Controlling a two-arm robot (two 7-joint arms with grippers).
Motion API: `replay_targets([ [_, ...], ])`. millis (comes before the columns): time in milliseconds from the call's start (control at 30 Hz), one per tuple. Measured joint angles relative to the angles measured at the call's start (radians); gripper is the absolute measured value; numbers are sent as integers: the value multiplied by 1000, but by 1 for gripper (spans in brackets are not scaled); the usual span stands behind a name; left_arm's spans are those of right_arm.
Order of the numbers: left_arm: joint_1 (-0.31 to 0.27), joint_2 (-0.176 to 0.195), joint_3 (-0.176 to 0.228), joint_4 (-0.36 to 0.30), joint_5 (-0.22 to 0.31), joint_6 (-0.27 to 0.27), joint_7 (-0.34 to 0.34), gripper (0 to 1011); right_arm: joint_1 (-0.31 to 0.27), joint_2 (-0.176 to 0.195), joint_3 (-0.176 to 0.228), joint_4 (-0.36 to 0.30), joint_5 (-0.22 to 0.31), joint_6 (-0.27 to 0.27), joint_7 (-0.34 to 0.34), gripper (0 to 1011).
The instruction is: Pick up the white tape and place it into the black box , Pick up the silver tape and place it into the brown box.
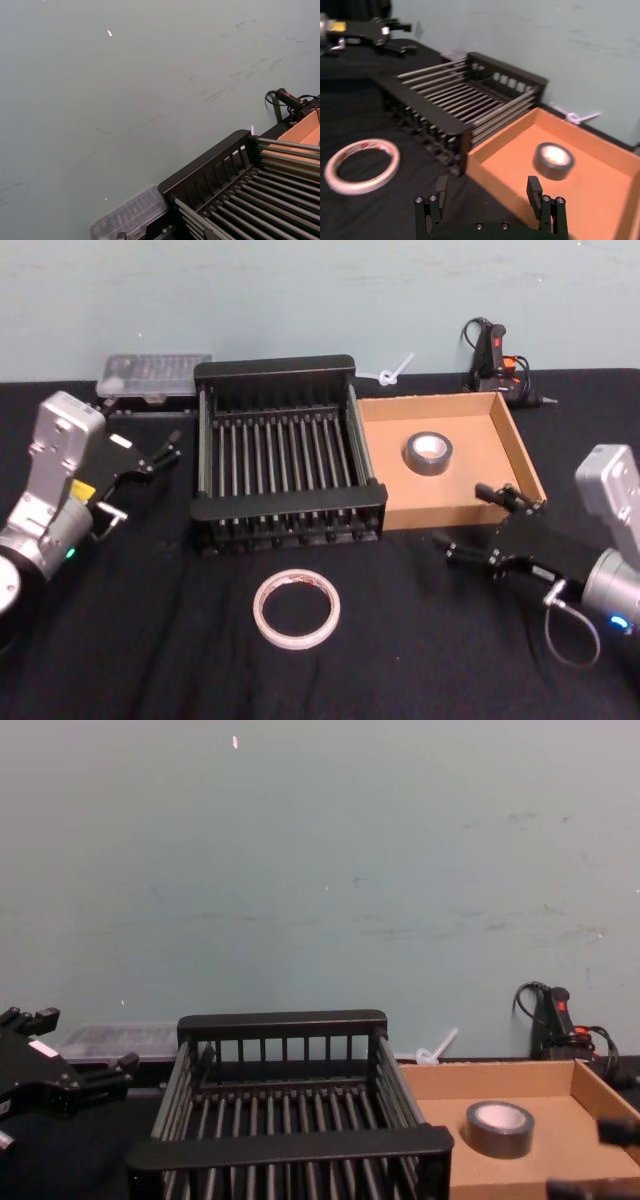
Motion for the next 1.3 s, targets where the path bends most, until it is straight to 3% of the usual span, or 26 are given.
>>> replay_targets([
  [433,0,0,0,0,0,0,0,1001,76,1,-124,56,-21,-19,75,1000],
  [667,0,0,0,0,0,0,0,1001,138,-26,-194,97,-33,-12,106,1000],
  [1300,0,0,0,0,0,0,0,1002,261,-102,-324,198,-34,-3,158,1000],
])
